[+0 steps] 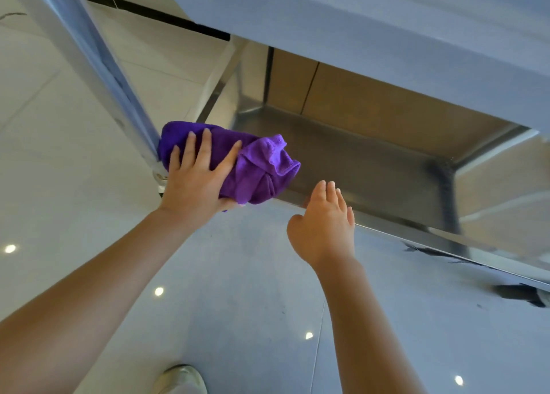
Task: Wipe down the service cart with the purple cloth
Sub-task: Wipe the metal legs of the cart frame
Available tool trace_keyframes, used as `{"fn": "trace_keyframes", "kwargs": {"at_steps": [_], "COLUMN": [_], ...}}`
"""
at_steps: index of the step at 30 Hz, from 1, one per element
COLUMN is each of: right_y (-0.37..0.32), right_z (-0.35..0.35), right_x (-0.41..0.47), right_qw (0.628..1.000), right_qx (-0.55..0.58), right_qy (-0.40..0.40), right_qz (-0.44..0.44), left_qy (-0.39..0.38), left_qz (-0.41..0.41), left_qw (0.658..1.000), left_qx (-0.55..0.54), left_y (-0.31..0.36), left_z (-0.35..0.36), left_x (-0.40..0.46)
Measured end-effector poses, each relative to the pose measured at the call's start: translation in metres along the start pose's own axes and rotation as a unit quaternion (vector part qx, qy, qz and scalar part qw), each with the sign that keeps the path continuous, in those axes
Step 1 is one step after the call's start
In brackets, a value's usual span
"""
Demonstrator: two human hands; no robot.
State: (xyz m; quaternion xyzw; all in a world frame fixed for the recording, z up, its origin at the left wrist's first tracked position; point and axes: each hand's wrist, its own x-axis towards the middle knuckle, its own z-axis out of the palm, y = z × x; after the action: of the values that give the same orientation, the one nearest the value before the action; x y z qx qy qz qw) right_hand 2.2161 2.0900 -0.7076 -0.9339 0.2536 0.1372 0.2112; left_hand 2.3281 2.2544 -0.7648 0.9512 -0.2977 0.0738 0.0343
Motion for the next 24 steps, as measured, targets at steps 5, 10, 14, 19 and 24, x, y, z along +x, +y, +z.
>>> {"fn": "trace_keyframes", "kwargs": {"at_steps": [5, 10, 14, 19, 24], "right_y": [0.013, 0.043, 0.066, 0.097, 0.134], "right_z": [-0.007, -0.025, -0.025, -0.033, -0.037], "right_x": [-0.002, -0.001, -0.007, -0.010, -0.011], "right_qw": [0.989, 0.965, 0.959, 0.927, 0.875], "right_qx": [0.137, 0.250, 0.262, 0.294, 0.317], "right_qy": [-0.020, 0.073, 0.093, 0.166, 0.247], "right_qz": [-0.043, -0.021, 0.053, 0.165, 0.268], "left_qy": [-0.005, 0.003, 0.009, -0.052, -0.111], "left_qz": [0.065, 0.107, 0.132, 0.196, 0.296], "left_qw": [0.998, 0.994, 0.991, 0.979, 0.949], "left_qx": [0.010, 0.000, 0.018, 0.025, -0.014], "left_y": [0.063, 0.110, 0.144, 0.193, 0.256], "left_z": [0.002, 0.009, 0.011, 0.011, -0.003], "left_x": [0.013, 0.019, 0.021, 0.033, 0.046]}}
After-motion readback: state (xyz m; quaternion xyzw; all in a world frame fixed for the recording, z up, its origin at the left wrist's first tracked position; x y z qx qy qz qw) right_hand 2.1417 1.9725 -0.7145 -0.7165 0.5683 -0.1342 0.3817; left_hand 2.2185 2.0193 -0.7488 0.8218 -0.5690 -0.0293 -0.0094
